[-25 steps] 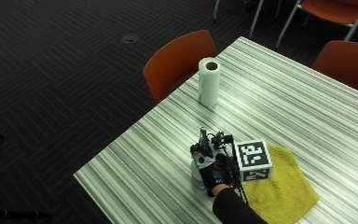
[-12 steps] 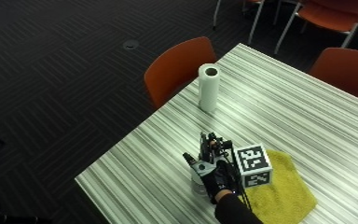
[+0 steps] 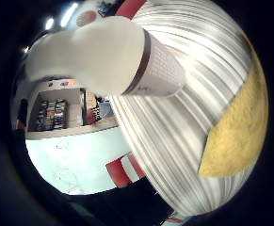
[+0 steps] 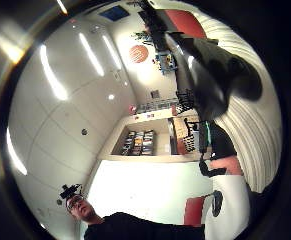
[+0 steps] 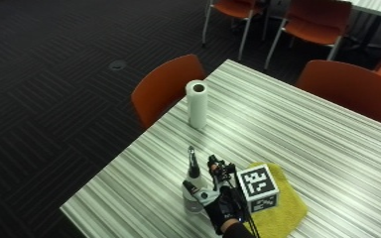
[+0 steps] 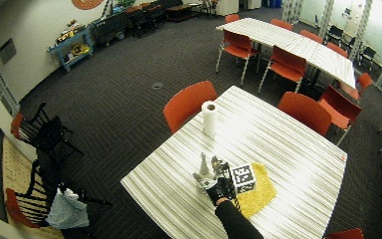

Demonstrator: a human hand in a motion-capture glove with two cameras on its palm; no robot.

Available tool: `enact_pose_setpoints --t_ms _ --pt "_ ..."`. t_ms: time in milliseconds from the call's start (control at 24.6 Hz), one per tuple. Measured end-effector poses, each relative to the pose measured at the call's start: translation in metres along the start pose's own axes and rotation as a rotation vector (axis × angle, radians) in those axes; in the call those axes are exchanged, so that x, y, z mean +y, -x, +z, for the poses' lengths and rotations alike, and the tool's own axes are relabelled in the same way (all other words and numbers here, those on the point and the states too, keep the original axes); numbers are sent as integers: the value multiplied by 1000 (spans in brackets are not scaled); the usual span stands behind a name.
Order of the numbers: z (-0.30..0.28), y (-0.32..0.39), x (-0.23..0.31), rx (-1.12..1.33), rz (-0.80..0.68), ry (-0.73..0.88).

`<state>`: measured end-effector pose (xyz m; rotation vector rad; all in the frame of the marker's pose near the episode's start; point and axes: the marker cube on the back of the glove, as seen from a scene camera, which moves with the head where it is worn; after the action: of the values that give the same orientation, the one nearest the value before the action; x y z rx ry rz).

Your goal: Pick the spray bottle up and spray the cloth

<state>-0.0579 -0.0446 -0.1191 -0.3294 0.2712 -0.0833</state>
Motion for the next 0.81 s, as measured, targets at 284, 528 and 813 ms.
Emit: enact_pose_setpoints --t_ms 284,528,813 --pt "52 57 40 -78 -153 178" --pt "78 130 87 -113 -310 321" --pt "92 144 112 -142 -315 384"
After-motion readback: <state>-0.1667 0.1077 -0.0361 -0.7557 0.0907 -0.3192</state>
